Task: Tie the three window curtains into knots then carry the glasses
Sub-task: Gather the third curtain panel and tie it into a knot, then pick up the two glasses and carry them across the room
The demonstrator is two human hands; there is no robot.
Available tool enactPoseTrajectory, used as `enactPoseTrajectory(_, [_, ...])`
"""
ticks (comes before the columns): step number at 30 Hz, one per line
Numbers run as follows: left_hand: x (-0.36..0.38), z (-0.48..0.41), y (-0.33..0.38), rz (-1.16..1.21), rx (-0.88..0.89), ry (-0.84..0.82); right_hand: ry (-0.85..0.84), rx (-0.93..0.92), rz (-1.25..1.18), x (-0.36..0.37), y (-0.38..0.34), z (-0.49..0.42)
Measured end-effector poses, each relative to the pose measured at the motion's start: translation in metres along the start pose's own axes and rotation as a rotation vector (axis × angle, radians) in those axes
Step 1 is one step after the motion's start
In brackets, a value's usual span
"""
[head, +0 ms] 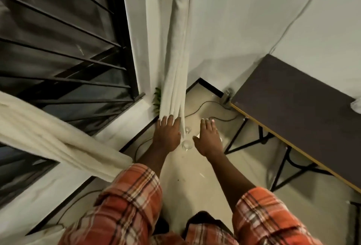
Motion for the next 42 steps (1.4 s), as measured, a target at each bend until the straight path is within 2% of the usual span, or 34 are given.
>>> enactPoseTrajectory(6, [0.020,-0.035,0.004,0.029,0.058,-0.021,0.000,0.133,-0.001,-0.004,0.024,-0.031])
enactPoseTrajectory(15, [0.050,-0.086,0.015,0.118,0.132,-0.151,-0.077,0.237,-0.136,0.013,0.063,-0.074])
enactPoseTrajectory(26, [0.091,-0.194,0.071,0.354,0.086,-0.309,-0.174,0.346,-0.272,0.050,0.147,-0.145])
enactPoseTrajectory(30, [0.134,-0.254,0.080,0.379,0.107,-0.336,-0.181,0.421,-0.337,0.094,0.172,-0.176])
enactPoseTrajectory(34, [0.198,-0.312,0.077,0.456,0.055,-0.383,-0.194,0.530,-0.490,0.160,0.192,-0.203])
enactPoseTrajectory(38, [0.301,-0.363,0.067,0.571,-0.040,-0.422,-0.075,0.597,-0.652,0.259,0.206,-0.239])
enactPoseTrajectory(42, [0.411,-0.398,0.056,0.566,-0.011,-0.457,-0.038,0.695,-0.762,0.364,0.224,-0.270])
Point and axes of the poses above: each hand's wrist, its own z-axis away from the middle knuckle, its own x-axis out of the palm, y = z × x, the point moved 4 cm from there along -z, towards the middle knuckle, and after that the axes turned 8 degrees about -z, right-handed, at the moved point
